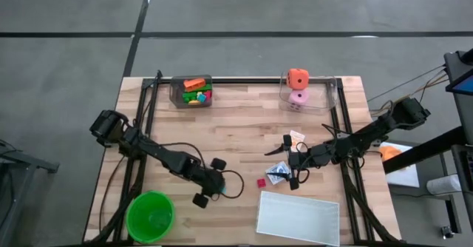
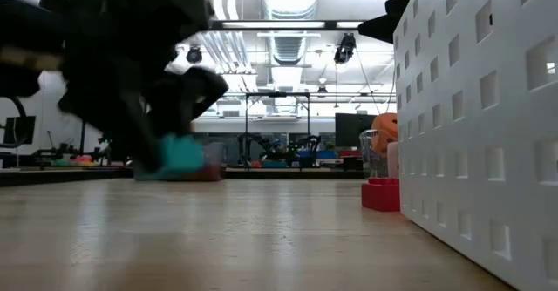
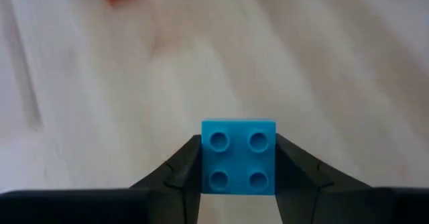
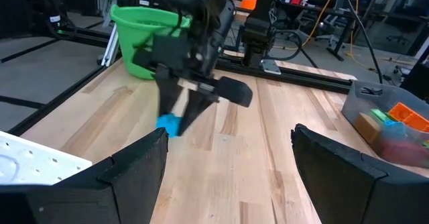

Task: Pick & Place Toys
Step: Put the light blue game piece into the black bin

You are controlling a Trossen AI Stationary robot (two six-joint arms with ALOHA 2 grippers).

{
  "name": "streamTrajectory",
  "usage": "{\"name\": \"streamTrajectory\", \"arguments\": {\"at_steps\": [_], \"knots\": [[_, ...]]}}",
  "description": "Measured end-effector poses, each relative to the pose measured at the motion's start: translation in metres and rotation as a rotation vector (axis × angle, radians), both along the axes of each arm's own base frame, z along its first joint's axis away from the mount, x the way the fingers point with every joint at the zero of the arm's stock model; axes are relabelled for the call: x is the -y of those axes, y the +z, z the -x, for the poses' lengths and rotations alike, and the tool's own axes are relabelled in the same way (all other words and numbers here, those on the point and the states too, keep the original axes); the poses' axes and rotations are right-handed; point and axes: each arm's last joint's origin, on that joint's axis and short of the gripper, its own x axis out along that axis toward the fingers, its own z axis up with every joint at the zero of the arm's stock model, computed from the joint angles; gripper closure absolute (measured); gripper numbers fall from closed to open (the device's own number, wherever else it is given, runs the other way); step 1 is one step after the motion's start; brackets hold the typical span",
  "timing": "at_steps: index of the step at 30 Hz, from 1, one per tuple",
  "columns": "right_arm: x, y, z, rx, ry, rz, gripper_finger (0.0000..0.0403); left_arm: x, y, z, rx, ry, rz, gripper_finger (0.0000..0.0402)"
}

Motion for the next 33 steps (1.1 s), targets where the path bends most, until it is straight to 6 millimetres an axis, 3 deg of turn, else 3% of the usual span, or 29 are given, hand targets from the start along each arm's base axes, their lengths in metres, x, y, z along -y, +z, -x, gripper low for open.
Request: {"name": "streamTrajectory", "arguments": {"at_steps": [6,10,19,23,28,33], "knots": [[0.000,0.000,0.000,-0.002,0.000,-0.003,0.0090,-0.002,0.002,-0.009,0.269,0.010,0.107,0.0268],[0.000,0.000,0.000,-0.004,-0.001,-0.003,0.0090,-0.015,-0.002,-0.009,0.367,0.039,0.141,0.0268],[0.000,-0.001,0.000,-0.008,-0.001,-0.005,0.0090,-0.076,-0.009,-0.010,0.514,0.212,0.150,0.0268],[0.000,-0.001,0.000,-0.011,-0.001,-0.003,0.0090,-0.107,-0.002,-0.008,0.573,0.285,0.154,0.0268],[0.000,-0.002,0.000,-0.025,-0.002,0.000,0.0090,-0.145,0.013,0.009,0.653,0.411,0.125,0.0268],[0.000,-0.003,0.001,-0.025,-0.002,-0.004,0.0090,-0.184,0.032,0.036,0.752,0.662,0.017,0.0268]]}}
